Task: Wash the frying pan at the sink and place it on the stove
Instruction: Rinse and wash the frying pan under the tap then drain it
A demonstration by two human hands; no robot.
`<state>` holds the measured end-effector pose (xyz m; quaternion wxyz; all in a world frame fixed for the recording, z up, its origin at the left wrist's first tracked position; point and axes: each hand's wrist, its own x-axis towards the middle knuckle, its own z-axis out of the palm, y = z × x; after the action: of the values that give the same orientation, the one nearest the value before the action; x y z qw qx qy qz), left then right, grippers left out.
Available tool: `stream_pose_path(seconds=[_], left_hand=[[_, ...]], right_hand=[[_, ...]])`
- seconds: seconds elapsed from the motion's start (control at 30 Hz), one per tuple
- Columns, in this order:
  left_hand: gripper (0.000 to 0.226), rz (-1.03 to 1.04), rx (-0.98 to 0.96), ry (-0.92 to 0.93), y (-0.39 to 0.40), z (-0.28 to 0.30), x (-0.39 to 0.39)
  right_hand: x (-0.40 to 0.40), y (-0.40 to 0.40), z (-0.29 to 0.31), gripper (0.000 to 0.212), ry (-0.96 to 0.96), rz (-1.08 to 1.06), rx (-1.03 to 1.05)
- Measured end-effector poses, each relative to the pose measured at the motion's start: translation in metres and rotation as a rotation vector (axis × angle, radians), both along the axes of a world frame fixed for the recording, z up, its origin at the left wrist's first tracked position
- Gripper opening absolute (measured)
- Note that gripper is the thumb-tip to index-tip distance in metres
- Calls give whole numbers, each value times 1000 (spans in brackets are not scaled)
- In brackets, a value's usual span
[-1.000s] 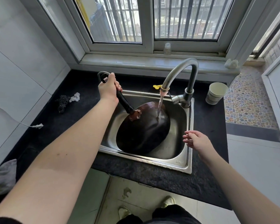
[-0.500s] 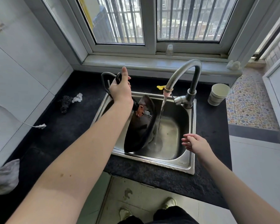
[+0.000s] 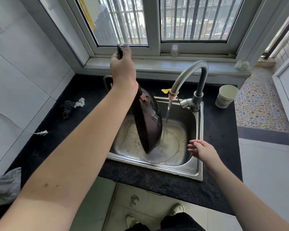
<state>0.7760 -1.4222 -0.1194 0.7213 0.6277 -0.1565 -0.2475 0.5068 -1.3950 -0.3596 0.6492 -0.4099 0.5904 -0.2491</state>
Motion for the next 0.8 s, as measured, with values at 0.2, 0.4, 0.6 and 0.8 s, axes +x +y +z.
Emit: stream_pose_path(seconds=[0.2,0.4,0.6,0.8], left_hand=[[21,-9,97,-91,6,2,-17],[22,-66,140,-169,10,-27,-38],[29,-44,240,-152,9,-58,-48],[32,-4,254,-131,3,-66,-59]], right_hand=[[11,-1,0,24,-23,3,-9],[12,-9,1,24,-26,-2,-23],[7,-8,8,24,-19,11,-43],[-2,-7,12,24,0,14,-45]])
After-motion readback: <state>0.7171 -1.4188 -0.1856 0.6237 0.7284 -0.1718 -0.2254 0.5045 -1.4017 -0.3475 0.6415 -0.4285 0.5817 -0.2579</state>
